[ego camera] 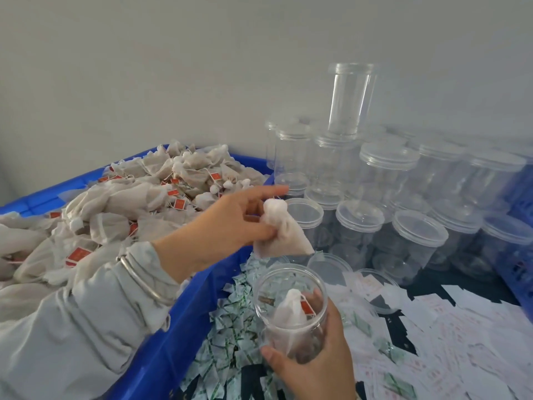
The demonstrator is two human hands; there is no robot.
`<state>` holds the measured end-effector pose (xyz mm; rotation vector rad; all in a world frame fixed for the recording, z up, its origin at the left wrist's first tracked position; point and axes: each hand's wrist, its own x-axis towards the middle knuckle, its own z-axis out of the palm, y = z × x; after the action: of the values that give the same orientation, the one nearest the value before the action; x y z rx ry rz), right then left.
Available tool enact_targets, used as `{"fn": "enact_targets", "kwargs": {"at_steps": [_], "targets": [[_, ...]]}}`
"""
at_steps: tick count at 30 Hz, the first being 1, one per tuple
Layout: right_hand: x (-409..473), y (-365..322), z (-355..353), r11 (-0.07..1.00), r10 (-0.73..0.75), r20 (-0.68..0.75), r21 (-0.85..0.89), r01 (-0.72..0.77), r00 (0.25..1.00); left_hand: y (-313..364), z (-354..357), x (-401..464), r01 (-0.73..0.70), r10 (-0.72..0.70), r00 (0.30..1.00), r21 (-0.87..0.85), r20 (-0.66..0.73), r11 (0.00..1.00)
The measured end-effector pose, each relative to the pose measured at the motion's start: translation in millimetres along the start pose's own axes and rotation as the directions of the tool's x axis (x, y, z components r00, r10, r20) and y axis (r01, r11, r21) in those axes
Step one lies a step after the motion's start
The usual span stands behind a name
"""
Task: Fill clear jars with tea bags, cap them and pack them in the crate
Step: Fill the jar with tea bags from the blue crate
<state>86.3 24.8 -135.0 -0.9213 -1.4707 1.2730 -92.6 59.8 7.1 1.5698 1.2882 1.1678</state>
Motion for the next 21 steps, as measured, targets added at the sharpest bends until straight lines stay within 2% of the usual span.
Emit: {"fn": "enact_targets", "kwargs": {"at_steps": [3, 6, 7, 10, 13, 16, 21], "targets": [[1.9, 1.7, -0.2, 1.0, -0.011, -0.016, 0.002, 0.011, 1.0, -1.4, 16.0, -6.7, 0.004, -0.014, 0.993, 0.085, 0.114, 0.996], [3.1, 3.6, 0.6, 0.999, 0.024, -0.025, -0.023, -0.024, 0.999, -1.8, 26.6, -11.0, -0.031, -0.005, 0.985, 0.205, 0.171, 0.978], [3.1, 3.3, 0.6, 0.999, 0.023, -0.033, -0.038, -0.025, 0.999, -2.0, 28.8, -12.3, -0.074, 0.018, 0.983, 0.306, 0.18, 0.949], [3.5, -1.8, 1.8, 0.996, -0.029, -0.08, -0.091, 0.022, 0.996, -2.3, 31.2, -16.6, -0.19, 0.067, 0.973, 0.595, 0.223, 0.781], [4.6, -0.8, 1.2, 0.994, -0.086, -0.106, -0.082, 0.078, 0.991, 0.9, 28.4, -19.2, -0.254, 0.11, 0.961, 0.649, 0.254, 0.718], [5.6, 5.5, -0.8, 0.998, -0.056, -0.129, -0.042, 0.051, 0.99, -1.2, 23.9, -18.5, -0.302, 0.152, 0.951, 0.702, 0.269, 0.645], [2.5, 11.0, 1.7, 0.997, 0.008, -0.086, -0.07, -0.014, 0.996, -10.7, 23.4, -15.2, -0.29, 0.109, 0.954, 0.77, 0.279, 0.568]]}}
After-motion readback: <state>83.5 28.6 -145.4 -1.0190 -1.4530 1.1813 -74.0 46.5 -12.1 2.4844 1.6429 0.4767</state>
